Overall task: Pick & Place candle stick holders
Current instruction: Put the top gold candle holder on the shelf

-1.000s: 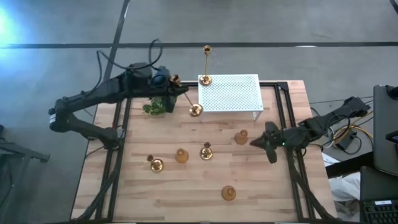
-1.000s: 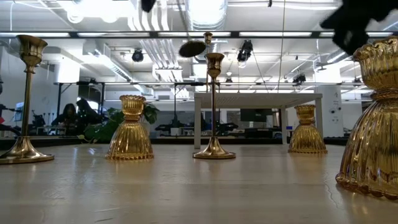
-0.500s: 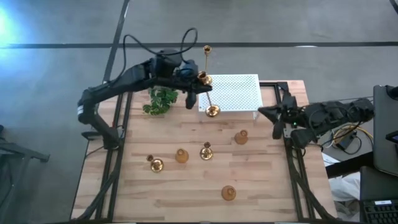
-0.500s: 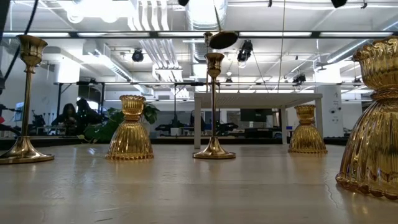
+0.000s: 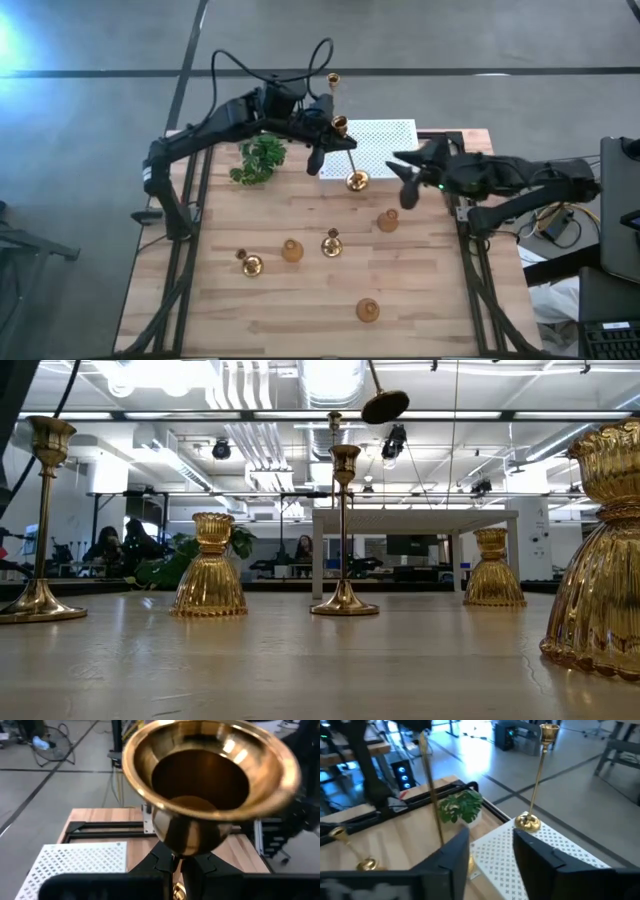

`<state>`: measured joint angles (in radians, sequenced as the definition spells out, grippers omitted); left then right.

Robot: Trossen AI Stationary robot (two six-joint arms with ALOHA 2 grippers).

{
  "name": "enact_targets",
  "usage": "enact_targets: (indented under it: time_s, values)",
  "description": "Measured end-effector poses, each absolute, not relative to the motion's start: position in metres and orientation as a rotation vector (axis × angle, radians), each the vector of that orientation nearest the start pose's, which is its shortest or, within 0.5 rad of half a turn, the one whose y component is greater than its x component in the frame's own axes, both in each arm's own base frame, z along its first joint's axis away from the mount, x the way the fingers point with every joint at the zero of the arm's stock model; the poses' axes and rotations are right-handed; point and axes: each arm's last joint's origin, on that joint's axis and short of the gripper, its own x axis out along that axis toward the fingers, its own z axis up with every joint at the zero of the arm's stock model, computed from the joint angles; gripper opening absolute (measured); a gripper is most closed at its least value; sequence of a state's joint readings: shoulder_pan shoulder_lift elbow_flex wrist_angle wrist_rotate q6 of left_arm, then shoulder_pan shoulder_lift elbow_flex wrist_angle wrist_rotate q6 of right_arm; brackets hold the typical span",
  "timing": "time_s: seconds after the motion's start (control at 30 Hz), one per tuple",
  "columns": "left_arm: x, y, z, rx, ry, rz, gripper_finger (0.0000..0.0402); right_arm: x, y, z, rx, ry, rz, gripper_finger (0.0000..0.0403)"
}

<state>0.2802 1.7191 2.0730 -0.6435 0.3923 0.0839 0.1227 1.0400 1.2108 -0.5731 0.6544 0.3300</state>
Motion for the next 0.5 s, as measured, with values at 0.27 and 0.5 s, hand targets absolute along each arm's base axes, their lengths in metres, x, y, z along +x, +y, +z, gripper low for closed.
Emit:
enact_targets:
  time_s: [0.27, 0.5]
  values:
    - [0.349, 0.089, 0.473, 0.032, 0.289, -0.130, 0.0018, 0.245, 0.008, 0.403, 0.167, 0.313, -0.575, 0.0213]
    - [0.349, 0.089, 0.473, 0.041, 0.287, -0.131, 0.0018, 0.282, 0.008, 0.406, 0.091, 0.350, -0.568, 0.0220]
